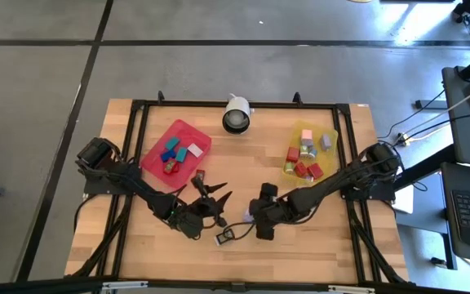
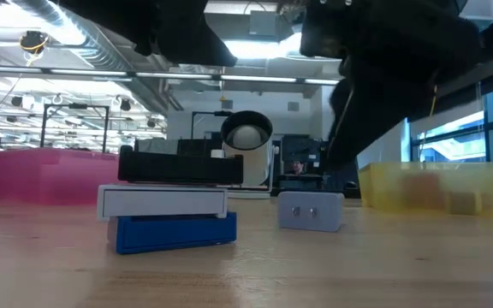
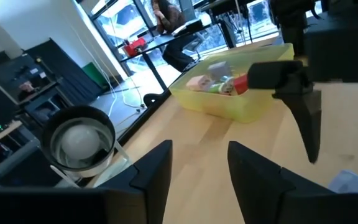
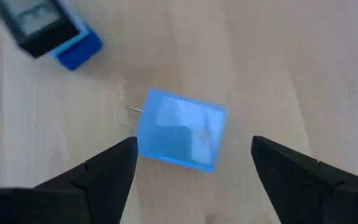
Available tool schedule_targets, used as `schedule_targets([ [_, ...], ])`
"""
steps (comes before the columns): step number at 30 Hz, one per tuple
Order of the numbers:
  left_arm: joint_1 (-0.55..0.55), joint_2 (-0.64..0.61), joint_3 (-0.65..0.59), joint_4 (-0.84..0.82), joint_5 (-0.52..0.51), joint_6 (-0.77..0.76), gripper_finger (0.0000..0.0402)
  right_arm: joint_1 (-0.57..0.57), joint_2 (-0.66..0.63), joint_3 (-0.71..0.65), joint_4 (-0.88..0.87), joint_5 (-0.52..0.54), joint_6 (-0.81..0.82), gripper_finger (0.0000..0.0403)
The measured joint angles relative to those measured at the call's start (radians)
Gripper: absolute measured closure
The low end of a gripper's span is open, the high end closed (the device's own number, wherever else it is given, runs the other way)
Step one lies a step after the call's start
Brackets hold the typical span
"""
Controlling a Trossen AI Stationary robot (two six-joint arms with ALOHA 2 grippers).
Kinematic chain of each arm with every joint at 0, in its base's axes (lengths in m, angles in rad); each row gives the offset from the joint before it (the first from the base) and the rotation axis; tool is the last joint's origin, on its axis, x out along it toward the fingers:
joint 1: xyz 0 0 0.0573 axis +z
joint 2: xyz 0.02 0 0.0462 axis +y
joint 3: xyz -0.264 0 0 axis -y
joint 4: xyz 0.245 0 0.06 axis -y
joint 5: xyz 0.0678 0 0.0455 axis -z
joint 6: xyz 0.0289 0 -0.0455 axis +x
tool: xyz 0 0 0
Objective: Pick & Place Office items
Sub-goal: Put the purple charger adapter into the yellow bin
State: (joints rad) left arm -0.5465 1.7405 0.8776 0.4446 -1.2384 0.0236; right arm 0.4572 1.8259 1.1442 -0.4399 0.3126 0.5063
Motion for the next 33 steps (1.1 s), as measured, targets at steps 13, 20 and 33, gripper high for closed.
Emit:
schedule_targets([
  [13,-0.002,0.000,0.000,-0.001,0.001,0.008,0.0257,-0.014,0.019,0.000,0.060,-0.144,-0.442,0.0087],
  [20,-0.001,0.000,0.000,-0.001,0.003,0.031,0.0257,-0.032,0.019,-0.001,0.104,-0.159,-0.526,0.0088],
  [33,0.002,0.000,0.000,-0.002,0.002,0.023,0.0257,-0.119,0.019,-0.001,0.107,-0.336,-0.746,0.0088],
])
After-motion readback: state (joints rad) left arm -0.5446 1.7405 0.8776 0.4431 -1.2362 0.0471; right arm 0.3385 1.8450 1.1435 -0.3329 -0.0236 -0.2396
